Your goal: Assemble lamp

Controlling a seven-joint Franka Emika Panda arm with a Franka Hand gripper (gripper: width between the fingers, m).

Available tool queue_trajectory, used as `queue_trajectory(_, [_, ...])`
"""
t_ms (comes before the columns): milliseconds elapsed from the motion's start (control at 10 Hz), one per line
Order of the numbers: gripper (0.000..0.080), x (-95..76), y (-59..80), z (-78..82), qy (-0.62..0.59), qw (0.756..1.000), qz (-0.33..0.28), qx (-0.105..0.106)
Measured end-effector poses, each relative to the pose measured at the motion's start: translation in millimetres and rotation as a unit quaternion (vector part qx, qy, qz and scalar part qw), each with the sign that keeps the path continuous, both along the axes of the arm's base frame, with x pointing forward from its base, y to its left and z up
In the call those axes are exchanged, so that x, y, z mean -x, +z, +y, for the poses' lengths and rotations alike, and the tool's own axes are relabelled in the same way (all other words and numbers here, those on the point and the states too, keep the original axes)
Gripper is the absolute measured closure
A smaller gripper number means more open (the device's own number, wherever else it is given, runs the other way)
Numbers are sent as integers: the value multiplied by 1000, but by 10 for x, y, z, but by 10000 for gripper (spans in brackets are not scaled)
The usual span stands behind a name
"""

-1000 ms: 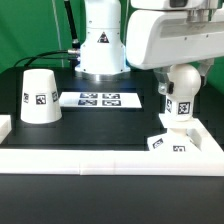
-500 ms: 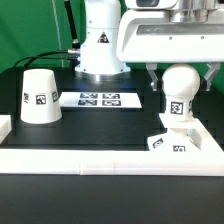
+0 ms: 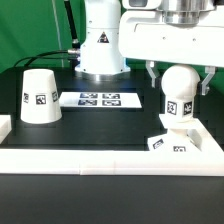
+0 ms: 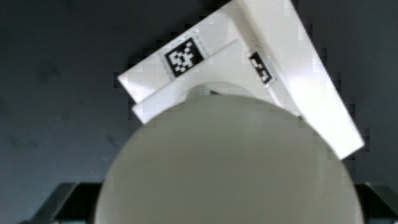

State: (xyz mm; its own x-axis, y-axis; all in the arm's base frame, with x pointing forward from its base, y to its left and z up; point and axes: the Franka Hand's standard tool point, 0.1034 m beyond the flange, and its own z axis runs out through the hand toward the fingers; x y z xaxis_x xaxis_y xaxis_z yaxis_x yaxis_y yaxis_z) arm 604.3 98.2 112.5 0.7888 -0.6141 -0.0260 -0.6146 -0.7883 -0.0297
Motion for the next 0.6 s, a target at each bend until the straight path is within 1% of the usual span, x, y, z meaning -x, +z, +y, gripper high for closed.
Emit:
queue_trajectory(300, [220,9,-6,17,-139,990,9,-7])
queue_trajectory(600, [220,2,-8,18,-221,975,16,-22])
